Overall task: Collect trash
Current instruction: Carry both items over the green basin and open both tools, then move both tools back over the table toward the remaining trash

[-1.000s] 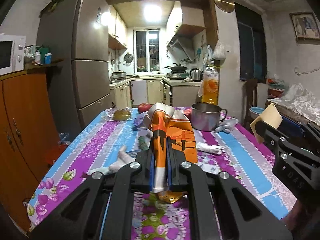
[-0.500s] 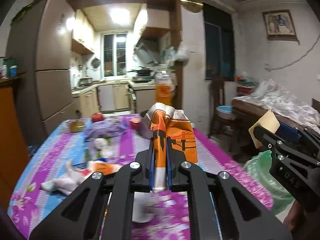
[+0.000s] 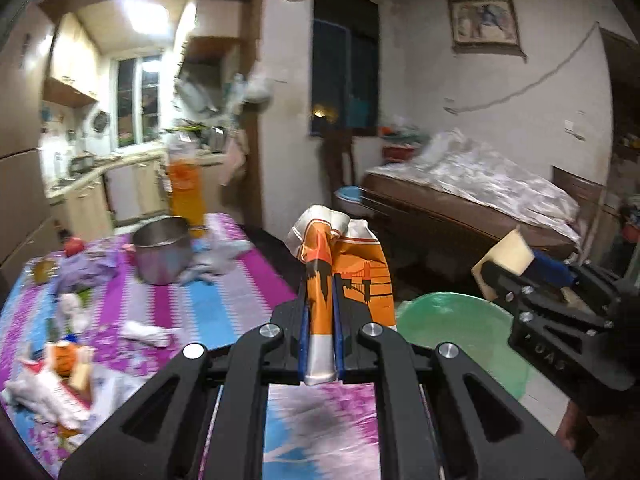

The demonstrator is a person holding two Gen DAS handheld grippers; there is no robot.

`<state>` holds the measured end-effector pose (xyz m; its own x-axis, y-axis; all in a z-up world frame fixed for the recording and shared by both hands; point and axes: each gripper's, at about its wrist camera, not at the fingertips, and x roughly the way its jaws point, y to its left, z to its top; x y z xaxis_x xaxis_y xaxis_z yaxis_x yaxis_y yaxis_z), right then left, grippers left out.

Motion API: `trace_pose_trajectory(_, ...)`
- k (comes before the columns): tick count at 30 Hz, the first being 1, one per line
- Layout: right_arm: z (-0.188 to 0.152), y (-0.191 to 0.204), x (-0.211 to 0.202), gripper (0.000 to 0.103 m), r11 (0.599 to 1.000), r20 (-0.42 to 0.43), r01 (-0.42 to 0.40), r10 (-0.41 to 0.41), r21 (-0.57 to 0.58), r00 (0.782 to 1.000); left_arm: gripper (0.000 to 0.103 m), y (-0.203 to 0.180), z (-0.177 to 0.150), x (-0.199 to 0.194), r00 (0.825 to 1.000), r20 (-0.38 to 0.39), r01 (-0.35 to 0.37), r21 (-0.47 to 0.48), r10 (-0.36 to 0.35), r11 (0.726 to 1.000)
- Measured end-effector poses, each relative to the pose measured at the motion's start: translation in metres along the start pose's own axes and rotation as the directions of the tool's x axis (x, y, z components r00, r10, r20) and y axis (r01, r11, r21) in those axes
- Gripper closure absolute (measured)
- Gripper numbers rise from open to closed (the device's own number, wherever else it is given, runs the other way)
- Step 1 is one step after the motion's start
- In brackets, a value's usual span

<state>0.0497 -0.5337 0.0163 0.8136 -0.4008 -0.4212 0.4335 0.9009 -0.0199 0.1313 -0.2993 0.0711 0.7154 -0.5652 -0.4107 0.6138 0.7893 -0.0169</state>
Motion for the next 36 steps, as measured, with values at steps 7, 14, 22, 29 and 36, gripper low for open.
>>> trace_pose_trajectory(7, -0.012, -0.069, 0.050, 0.054, 0.998, -0.185, 0.021, -0.010, 0.058, 0.983, 0.095, -0.052, 0.004, 0.061, 0.975, -0.163, 0.154, 0.013, -0.149, 0.988)
trace_pose_trajectory(14, -0.033, -0.116, 0.114, 0.054, 0.995, -0.385, 0.009, 0.030, 0.097, 0.922, 0.095, -0.090, -0.006, 0.125, 0.908, -0.361, 0.231, 0.014, -0.211, 0.973)
trace_pose_trajectory(22, -0.062, -0.123, 0.146, 0.054, 0.994, -0.487, 0.009, 0.045, 0.107, 0.872, 0.095, -0.111, -0.029, 0.169, 0.837, -0.512, 0.248, 0.042, -0.192, 0.968)
trace_pose_trajectory(29, -0.084, -0.120, 0.147, 0.053, 0.993, -0.504, 0.003, 0.057, 0.118, 0.862, 0.095, -0.113, -0.042, 0.180, 0.823, -0.541, 0.233, 0.042, -0.174, 0.972)
trace_pose_trajectory(36, -0.080, -0.119, 0.138, 0.032, 0.991, -0.473, -0.002, 0.065, 0.133, 0.879, 0.043, -0.108, -0.036, 0.179, 0.839, -0.522, 0.204, 0.033, -0.157, 0.978)
